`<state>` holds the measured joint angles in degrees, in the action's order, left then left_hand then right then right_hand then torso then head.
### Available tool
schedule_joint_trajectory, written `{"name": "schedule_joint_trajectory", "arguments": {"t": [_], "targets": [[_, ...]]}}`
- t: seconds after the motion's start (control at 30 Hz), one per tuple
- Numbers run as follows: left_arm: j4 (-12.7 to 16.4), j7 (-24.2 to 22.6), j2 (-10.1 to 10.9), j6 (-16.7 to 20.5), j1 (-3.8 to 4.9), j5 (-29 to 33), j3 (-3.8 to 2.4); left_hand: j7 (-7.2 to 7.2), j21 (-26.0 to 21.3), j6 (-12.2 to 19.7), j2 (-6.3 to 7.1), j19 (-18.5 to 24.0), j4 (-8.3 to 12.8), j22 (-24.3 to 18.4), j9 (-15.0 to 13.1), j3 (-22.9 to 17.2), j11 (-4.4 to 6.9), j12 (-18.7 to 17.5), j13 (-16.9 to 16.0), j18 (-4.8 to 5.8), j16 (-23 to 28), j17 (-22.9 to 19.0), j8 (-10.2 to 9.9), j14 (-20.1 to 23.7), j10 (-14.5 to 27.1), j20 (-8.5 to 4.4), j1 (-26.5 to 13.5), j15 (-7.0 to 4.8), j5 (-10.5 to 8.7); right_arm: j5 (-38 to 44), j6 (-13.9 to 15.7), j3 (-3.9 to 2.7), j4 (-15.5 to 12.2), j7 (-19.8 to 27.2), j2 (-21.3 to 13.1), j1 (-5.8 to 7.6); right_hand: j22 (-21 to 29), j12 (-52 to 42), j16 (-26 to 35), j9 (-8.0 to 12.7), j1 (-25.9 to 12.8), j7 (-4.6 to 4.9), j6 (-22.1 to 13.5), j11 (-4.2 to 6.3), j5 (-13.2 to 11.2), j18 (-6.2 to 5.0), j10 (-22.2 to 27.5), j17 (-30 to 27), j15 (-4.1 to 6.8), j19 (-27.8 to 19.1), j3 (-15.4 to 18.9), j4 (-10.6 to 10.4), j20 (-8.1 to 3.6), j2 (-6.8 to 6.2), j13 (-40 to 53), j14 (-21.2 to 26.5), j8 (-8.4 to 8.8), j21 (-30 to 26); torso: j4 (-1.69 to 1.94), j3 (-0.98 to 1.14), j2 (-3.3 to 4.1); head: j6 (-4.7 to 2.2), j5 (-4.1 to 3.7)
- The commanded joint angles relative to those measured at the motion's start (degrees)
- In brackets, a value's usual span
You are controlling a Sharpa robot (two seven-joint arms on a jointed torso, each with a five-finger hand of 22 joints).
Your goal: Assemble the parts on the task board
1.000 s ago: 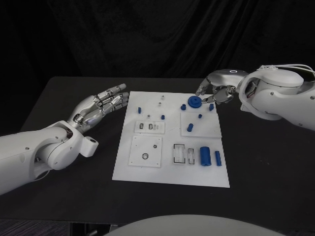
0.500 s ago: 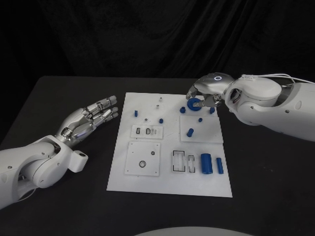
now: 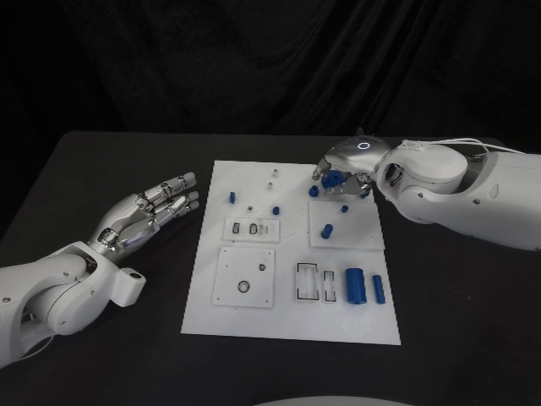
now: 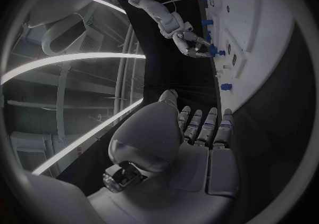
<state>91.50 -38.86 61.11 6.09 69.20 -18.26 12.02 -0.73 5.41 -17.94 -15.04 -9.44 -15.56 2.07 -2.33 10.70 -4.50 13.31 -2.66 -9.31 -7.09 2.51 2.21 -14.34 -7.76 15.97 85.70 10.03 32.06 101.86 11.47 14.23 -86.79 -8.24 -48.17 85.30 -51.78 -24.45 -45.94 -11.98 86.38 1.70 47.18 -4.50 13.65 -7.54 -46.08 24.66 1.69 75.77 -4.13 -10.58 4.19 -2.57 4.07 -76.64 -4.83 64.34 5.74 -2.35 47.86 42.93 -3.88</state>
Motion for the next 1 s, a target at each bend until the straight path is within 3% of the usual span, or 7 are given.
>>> {"name": "schedule_joint_trajectory", "arguments": {"t": [0.03, 0.2, 0.33, 0.4, 0.57, 0.83, 1.0], "targets": [[0.38, -15.88, 0.1, -0.84, 0.14, -0.1, -0.05, 0.0, -0.2, -0.39, 0.11, -0.05, 0.02, -0.01, -0.04, -0.35, -0.09, 0.38, 0.07, -0.88, -0.02, 0.04, 0.31, 0.12, 0.29, 0.28, 0.68, 0.32, 0.39, 0.99, 0.65, -0.04, -0.39, 0.17, -0.28, -0.19, -0.39, 0.38, -0.32, -0.04, -0.42, -0.26, -0.46, 0.05, -0.33, 0.46, -0.46, 0.2, 0.12, 0.3, -0.36, -0.18, 0.07, -0.42, 0.09, -0.38, 0.4, 0.52, -0.31, 0.0, -0.11, 0.24, 0.48], [0.39, -15.93, 0.18, -0.88, 0.14, -0.09, -0.05, -0.07, -0.2, -0.54, 0.11, -0.07, 0.02, -0.01, -0.06, -0.42, -0.23, 0.5, 0.05, -0.88, -0.02, 0.04, 0.34, 0.13, 0.29, 0.3, 0.71, 0.35, 0.42, 0.99, 0.91, -0.04, -0.58, 0.44, -0.4, -0.28, -1.11, 0.78, -0.61, 0.1, -0.53, -0.35, -1.43, 0.02, -0.28, 0.53, -0.14, 0.55, 0.1, 0.23, -0.7, -0.14, 0.08, -0.64, 0.07, -0.16, 0.91, 0.97, -0.32, 0.06, -0.19, 0.45, 0.49], [0.11, -15.87, 0.16, -1.04, 0.14, -0.09, -0.04, -0.08, -0.34, -0.69, 0.13, 0.18, -0.01, -0.07, -0.07, -0.57, -0.58, 0.83, 0.0, -0.87, 0.16, -0.04, 0.36, 0.55, 0.25, 0.24, 0.73, 0.26, 0.46, 0.99, 1.09, -0.04, -0.45, 0.91, -0.23, -0.32, -1.96, 0.85, -0.81, 0.11, -0.49, -0.4, -1.57, 0.0, 0.02, 0.66, -0.2, 0.74, 0.09, 0.39, -1.0, -0.13, 0.1, -0.49, 0.1, -0.14, 0.93, 1.53, -0.12, -0.01, -0.24, 0.64, 0.31], [0.0, -15.81, 0.15, -1.12, 0.13, -0.09, -0.03, -0.07, -0.37, -0.7, 0.12, 0.23, -0.01, -0.08, -0.07, -0.65, -0.74, 0.92, -0.01, -0.86, 0.17, -0.04, 0.36, 0.58, 0.25, 0.22, 0.75, 0.24, 0.48, 0.99, 1.08, -0.04, -0.33, 1.16, -0.08, -0.34, -2.32, 0.9, -0.94, 0.1, -0.49, -0.36, -1.59, -0.03, 0.24, 0.71, -0.22, 0.86, 0.08, 0.45, -1.16, -0.13, 0.11, -0.43, 0.11, -0.15, 0.92, 1.78, -0.23, 0.02, -0.25, 0.68, 0.28], [-0.32, -15.62, 0.0, -1.39, 0.13, -0.09, 0.01, 0.39, -0.45, -0.48, 0.2, 0.32, 0.36, -0.09, -0.01, -1.26, -1.47, 1.44, -0.04, -0.83, 0.13, -0.03, 0.26, 0.66, 0.29, 0.26, 1.15, 0.34, 0.81, 0.99, 0.98, -0.04, 0.16, 1.74, 0.5, -0.49, -4.14, 1.29, -1.86, 0.12, -0.52, -0.49, -1.84, -0.18, 1.59, 0.95, -0.2, 1.76, 0.01, 0.74, -2.09, -0.13, 0.18, -0.19, 0.1, -0.18, 0.91, 3.05, -0.27, 0.02, -0.27, 0.81, 0.06], [-0.34, -15.34, 0.25, -1.61, 0.13, -0.09, 0.07, 0.54, -0.48, -0.56, 0.25, 0.36, 0.5, -0.1, -0.02, -1.49, -1.72, 1.73, -0.07, -0.81, 0.18, -0.05, 0.26, 0.82, 0.23, 0.29, 1.27, 0.37, 0.89, 0.99, 0.27, -0.04, 0.98, 2.12, 1.36, -0.8, -6.24, 1.84, -4.27, 0.16, -0.89, -0.5, -2.13, -0.43, 3.79, 1.17, -0.56, 4.56, -0.15, 0.89, -3.69, -0.26, 0.31, 0.01, 0.09, -0.36, 0.87, 4.53, -0.3, 0.07, -0.33, 0.82, 0.05], [-0.5, -15.29, 0.27, -1.7, 0.12, -0.09, 0.1, 0.59, -0.52, -0.73, 0.29, 0.41, 0.56, -0.11, -0.04, -1.61, -1.89, 1.93, -0.09, -0.81, 0.26, -0.08, 0.29, 0.99, 0.16, 0.31, 1.31, 0.38, 0.92, 0.99, -0.03, -0.04, 1.54, 2.54, 1.96, -0.99, -7.28, 1.97, -5.19, 0.07, -1.18, -0.35, -1.59, -0.5, 4.57, 1.3, -1.28, 5.6, -0.19, 0.96, -4.68, -0.43, 0.4, 0.07, 0.11, -0.37, 0.63, 5.24, -0.32, -0.02, -0.31, 0.84, 0.16]]}}
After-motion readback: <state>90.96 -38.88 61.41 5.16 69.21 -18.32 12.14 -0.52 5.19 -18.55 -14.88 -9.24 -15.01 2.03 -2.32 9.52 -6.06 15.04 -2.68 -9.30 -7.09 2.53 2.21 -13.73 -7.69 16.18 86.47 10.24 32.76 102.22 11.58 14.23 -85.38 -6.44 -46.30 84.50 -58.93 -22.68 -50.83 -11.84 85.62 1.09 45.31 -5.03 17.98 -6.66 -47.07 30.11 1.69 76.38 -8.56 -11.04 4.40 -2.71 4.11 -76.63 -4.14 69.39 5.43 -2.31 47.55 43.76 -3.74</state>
